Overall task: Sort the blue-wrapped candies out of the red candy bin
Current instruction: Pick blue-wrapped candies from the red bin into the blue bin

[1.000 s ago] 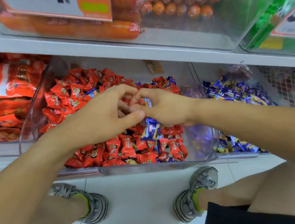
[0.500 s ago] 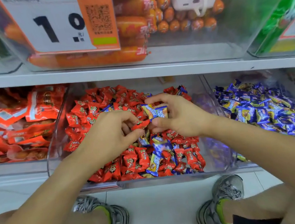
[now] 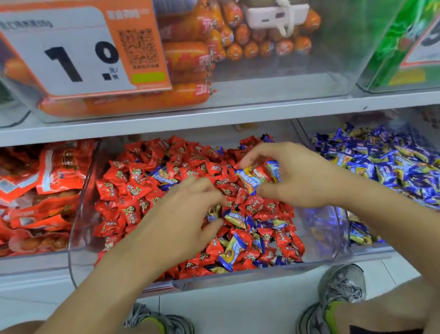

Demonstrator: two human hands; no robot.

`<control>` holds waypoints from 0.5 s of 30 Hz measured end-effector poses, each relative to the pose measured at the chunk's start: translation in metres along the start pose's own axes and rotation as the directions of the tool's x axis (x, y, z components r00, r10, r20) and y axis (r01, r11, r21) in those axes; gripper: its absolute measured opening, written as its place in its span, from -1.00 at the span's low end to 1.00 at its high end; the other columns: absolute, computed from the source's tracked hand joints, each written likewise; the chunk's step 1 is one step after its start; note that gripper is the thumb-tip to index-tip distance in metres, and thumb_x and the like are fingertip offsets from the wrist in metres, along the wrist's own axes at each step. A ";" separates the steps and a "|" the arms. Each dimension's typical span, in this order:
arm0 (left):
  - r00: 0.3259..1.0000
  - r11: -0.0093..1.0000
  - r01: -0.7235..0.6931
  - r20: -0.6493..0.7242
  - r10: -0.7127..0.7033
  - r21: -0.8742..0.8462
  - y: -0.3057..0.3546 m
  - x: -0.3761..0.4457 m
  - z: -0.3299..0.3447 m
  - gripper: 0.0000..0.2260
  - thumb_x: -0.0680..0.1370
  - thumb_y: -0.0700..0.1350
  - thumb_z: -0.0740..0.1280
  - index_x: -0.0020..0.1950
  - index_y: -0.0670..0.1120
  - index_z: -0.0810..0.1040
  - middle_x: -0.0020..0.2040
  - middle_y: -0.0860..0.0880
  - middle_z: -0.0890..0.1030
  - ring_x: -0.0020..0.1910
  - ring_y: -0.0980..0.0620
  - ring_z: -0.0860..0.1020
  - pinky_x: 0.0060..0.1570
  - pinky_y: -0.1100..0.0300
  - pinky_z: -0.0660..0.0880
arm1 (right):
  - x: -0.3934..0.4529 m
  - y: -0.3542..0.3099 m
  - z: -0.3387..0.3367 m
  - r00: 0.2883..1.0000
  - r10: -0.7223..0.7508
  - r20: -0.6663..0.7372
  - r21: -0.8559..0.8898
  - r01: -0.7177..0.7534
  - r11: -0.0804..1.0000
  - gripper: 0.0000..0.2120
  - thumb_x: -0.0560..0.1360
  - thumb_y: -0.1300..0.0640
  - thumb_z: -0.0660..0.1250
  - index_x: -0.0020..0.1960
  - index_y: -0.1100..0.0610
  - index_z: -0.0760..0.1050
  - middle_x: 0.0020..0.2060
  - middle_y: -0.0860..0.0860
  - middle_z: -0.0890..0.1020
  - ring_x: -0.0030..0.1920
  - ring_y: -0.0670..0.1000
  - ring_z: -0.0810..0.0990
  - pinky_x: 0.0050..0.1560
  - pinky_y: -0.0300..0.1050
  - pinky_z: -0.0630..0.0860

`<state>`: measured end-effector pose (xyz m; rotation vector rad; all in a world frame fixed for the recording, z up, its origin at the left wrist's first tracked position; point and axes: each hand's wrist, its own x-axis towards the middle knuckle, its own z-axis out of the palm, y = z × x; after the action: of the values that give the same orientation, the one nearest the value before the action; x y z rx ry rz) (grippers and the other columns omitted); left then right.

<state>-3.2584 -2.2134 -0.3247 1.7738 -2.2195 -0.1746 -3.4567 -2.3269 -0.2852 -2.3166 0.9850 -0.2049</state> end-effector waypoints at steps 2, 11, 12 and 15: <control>0.995 0.997 0.019 0.100 -0.026 0.072 -0.002 -0.001 0.007 -0.67 0.51 0.04 0.39 0.27 0.07 0.56 0.12 0.10 0.51 0.12 0.08 0.42 0.19 0.10 0.43 | -0.004 0.001 0.000 0.998 0.038 0.059 -0.020 -0.037 0.999 -0.70 0.44 0.21 0.41 0.12 -0.05 0.52 0.06 -0.19 0.55 -0.47 -0.26 0.52 -0.30 -0.48 0.39; 0.983 0.953 0.185 0.046 -0.179 -0.240 -0.004 0.001 -0.012 -0.73 0.40 0.11 0.51 -0.16 0.12 0.41 -0.06 0.18 0.58 -0.02 0.19 0.52 0.01 0.17 0.48 | 0.001 -0.001 -0.011 0.975 -0.026 0.220 -0.288 0.090 0.953 -0.85 0.51 -0.04 0.42 0.03 -0.08 0.50 -0.23 -0.28 0.43 -0.16 -0.35 0.36 -0.17 -0.36 0.28; 0.981 0.926 0.194 0.037 -0.193 -0.322 0.000 0.000 -0.015 -0.73 0.42 0.08 0.50 -0.16 0.12 0.39 -0.09 0.19 0.61 -0.08 0.20 0.57 -0.04 0.18 0.51 | 0.002 0.001 -0.015 0.964 -0.026 0.264 -0.305 0.109 0.946 -0.84 0.52 -0.04 0.41 0.06 -0.09 0.49 -0.17 -0.27 0.46 -0.12 -0.29 0.39 -0.14 -0.34 0.31; 0.984 0.890 0.179 0.082 -0.159 -0.420 0.016 0.003 -0.012 -0.81 0.55 -0.01 0.37 0.04 0.15 0.38 -0.09 0.18 0.59 -0.34 0.15 0.55 -0.24 0.25 0.47 | 0.006 0.003 -0.018 0.925 0.004 0.381 -0.380 0.153 0.912 -0.73 0.54 0.00 0.38 0.22 -0.12 0.45 -0.04 -0.21 0.51 -0.05 -0.19 0.43 0.02 -0.19 0.38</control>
<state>-3.2700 -2.2117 -0.3086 1.7179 -1.8633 -0.6901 -3.4612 -2.3411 -0.2733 -2.6304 0.7939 0.4434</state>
